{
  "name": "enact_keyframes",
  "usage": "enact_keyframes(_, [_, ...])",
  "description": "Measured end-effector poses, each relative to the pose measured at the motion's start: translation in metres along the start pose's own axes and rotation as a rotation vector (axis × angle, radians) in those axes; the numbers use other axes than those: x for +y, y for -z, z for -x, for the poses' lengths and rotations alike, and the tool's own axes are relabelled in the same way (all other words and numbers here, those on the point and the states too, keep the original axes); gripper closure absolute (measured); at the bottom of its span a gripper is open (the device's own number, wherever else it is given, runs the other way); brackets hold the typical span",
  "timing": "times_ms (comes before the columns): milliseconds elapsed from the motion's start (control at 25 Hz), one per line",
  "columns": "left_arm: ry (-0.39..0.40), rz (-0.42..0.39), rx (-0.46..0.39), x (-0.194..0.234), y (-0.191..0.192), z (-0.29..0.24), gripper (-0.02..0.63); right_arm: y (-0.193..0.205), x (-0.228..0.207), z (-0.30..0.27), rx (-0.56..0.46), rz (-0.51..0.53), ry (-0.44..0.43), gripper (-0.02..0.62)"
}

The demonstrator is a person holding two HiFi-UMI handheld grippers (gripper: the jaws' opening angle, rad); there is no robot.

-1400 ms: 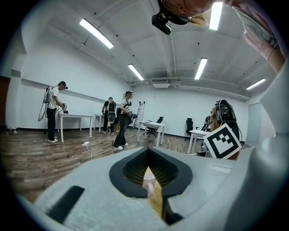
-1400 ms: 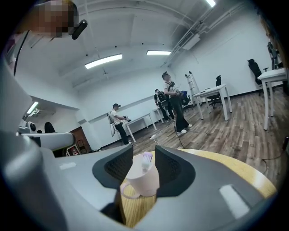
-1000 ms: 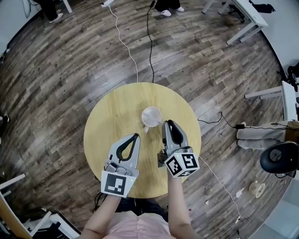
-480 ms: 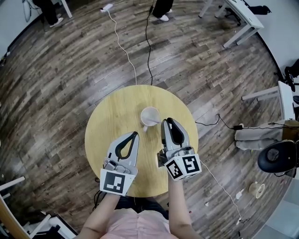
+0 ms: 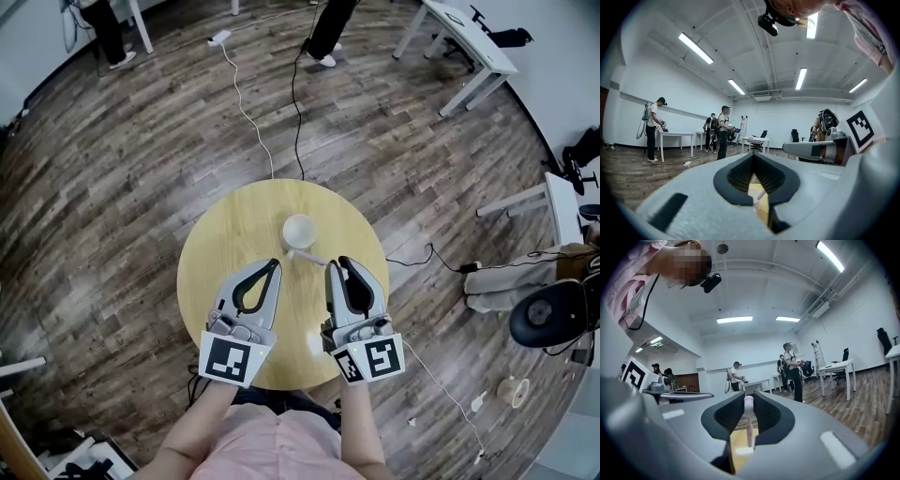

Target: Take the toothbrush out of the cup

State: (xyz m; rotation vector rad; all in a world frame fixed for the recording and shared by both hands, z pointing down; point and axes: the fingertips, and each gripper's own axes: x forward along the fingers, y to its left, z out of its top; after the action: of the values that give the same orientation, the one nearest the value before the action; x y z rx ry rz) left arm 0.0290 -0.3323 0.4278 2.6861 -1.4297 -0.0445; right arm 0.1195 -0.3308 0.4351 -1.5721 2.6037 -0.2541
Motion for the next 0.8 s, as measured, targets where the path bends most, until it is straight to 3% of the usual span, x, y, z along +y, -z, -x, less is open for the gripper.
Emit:
enact_keyframes(440, [0.009, -0.039, -0.070, -0.028, -0.043, 0.052, 0.611, -0.030, 0.043, 0.055, -0.034, 0.060, -0.053, 0.531])
enact_keyframes(800, [-0.001, -0.069, -0.065, -0.049, -0.040, 0.103, 0.611, -0.031, 0.079, 0.094, -0.033, 0.079, -0.089, 0.531])
